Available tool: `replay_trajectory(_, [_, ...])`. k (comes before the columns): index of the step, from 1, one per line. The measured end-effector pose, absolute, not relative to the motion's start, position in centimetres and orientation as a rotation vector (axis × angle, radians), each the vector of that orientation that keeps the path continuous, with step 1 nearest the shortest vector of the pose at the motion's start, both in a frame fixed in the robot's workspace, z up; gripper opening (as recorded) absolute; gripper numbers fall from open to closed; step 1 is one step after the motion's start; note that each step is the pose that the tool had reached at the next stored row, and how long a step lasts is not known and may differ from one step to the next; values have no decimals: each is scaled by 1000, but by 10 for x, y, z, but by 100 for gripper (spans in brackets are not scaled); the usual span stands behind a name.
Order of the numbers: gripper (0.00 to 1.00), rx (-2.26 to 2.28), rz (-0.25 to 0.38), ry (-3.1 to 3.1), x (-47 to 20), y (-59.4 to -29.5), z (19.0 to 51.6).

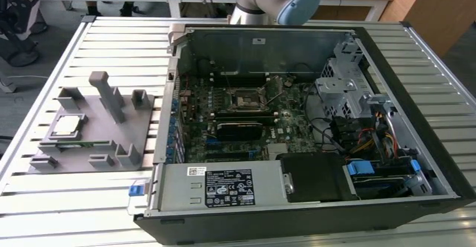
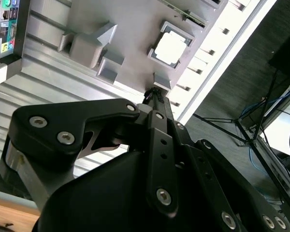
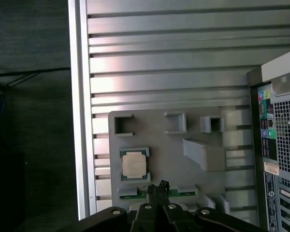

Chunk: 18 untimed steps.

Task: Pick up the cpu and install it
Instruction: 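Reach for the cpu, then pick up the cpu and move it towards the insertion slot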

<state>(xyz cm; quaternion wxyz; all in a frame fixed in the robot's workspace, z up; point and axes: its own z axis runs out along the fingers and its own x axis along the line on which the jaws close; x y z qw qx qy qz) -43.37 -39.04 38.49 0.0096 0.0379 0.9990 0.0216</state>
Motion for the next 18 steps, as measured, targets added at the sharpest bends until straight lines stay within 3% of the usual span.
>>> replay_trajectory(18, [11, 120, 67, 3123, -460, -391, 381])
